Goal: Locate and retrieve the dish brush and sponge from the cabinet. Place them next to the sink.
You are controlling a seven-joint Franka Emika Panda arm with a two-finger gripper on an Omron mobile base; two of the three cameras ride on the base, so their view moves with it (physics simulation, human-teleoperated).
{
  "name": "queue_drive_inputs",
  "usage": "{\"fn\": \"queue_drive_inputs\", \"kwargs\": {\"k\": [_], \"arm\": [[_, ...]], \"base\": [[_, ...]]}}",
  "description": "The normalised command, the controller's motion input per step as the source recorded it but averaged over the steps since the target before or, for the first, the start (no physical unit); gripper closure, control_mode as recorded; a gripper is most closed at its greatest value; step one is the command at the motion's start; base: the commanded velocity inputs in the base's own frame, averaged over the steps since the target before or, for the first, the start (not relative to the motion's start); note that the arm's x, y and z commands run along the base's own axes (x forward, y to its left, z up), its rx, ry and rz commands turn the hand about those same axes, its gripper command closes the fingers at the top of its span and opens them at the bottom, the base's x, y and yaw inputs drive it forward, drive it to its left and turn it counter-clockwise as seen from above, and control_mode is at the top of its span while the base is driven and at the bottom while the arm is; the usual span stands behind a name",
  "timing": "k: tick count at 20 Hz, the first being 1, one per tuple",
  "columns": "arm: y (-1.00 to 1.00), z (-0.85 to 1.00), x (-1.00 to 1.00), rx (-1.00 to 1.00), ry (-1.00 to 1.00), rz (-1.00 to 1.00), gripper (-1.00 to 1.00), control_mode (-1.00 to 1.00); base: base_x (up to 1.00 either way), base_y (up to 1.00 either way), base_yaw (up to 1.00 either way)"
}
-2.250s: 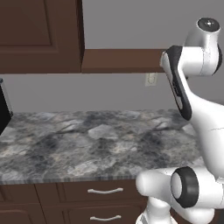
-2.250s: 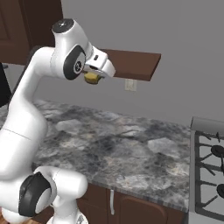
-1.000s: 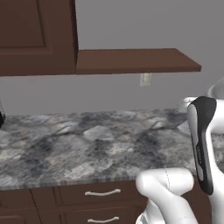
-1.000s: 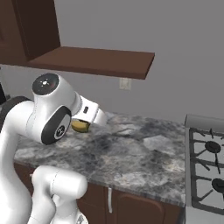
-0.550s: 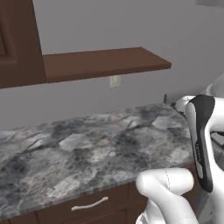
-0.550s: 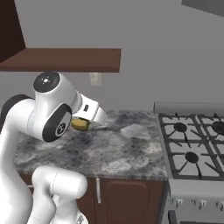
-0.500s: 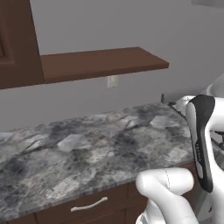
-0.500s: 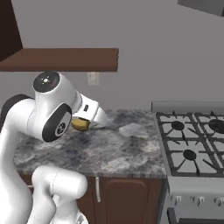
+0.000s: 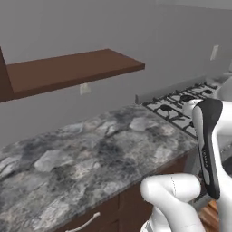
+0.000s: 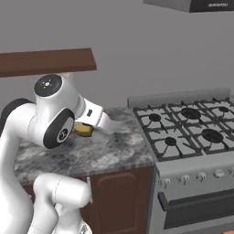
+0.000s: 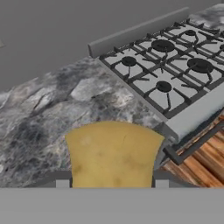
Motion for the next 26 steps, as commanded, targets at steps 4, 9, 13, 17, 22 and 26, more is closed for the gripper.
{"fn": "queue_drive_inputs", "kwargs": {"k": [4, 9, 13, 17, 22, 26], "arm": [[0.00, 0.00, 0.00, 0.00, 0.00, 0.00, 1.00, 1.00], [0.00, 0.00, 0.00, 0.00, 0.00, 0.00, 1.00, 1.00], [0.00, 0.00, 0.00, 0.00, 0.00, 0.00, 1.00, 1.00], [0.00, 0.00, 0.00, 0.00, 0.00, 0.00, 1.00, 1.00], [0.00, 0.00, 0.00, 0.00, 0.00, 0.00, 1.00, 1.00], [0.00, 0.00, 0.00, 0.00, 0.00, 0.00, 1.00, 1.00]], "base": [[-0.01, -0.12, -0.40], [0.29, -0.41, -0.21], [0.35, -0.86, -0.04], [0.18, -0.83, -0.12], [0.12, -0.42, -0.31], [0.00, -0.01, -0.44]]}}
